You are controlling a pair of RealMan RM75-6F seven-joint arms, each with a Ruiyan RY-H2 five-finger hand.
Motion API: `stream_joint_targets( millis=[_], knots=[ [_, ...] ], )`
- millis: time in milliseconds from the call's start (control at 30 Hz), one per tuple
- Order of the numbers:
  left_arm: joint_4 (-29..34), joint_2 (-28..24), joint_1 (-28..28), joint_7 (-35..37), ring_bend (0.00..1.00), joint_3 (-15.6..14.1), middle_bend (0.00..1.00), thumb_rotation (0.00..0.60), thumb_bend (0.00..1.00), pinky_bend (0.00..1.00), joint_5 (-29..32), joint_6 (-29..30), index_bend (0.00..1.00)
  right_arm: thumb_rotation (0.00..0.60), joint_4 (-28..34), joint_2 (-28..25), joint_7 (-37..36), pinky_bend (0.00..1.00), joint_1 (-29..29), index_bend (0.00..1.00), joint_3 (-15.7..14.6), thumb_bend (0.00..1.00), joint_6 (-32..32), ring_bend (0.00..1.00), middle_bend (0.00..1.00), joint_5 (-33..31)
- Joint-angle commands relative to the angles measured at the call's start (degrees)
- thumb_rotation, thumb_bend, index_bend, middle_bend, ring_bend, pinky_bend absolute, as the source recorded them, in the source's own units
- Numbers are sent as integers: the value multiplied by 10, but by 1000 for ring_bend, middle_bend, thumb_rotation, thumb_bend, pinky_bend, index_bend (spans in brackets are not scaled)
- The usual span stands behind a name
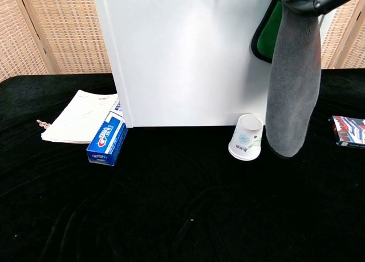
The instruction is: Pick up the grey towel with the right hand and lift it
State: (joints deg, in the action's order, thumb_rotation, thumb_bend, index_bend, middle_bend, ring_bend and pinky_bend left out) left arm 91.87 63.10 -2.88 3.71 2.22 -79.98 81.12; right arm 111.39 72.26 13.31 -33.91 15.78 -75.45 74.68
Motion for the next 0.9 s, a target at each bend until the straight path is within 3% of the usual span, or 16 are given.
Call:
stream_joint_targets(
  millis=[33, 900],
  knots=[
    [0, 0, 1, 1, 0, 1, 0, 600, 0, 0, 1, 1, 0, 600, 7, 2, 14, 1000, -3, 807, 7, 778, 7, 1000, 1000, -20],
    [0, 2, 1, -4, 0, 1, 0, 600, 0, 0, 4, 0, 0, 600, 7, -4, 5, 1000, 1, 812, 19, 782, 13, 1000, 1000, -39]
  ],
)
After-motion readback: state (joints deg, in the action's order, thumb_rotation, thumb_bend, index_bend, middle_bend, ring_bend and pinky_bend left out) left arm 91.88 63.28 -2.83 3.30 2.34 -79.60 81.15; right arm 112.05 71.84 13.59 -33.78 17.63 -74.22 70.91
